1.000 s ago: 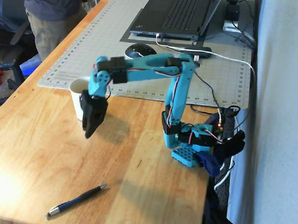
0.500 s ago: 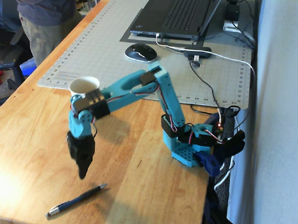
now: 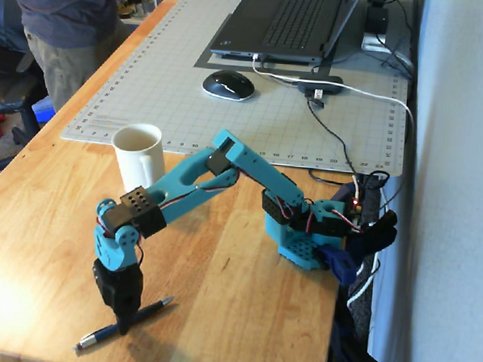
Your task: Grasp a pen and put it in a mug.
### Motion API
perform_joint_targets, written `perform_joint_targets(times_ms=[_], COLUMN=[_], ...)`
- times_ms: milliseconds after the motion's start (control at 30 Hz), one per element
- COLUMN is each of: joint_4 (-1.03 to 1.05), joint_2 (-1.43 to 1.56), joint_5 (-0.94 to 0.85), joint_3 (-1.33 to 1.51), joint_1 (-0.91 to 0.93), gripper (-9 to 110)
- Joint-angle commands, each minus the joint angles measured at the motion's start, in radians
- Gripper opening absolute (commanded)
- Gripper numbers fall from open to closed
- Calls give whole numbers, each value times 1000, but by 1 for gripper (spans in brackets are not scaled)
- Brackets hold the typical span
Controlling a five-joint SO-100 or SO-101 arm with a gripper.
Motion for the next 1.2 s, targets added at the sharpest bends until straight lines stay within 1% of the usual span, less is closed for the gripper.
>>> perform_joint_targets(times_ms=[0,200,467,833,1167], joint_4=[-6,-14,-6,-6,-6], joint_2=[15,-61,-60,-60,-60], joint_5=[9,-2,8,9,9], joint_3=[-80,-95,-95,-91,-95], joint_1=[-8,-6,-6,3,9], gripper=[31,31,30,12,5])
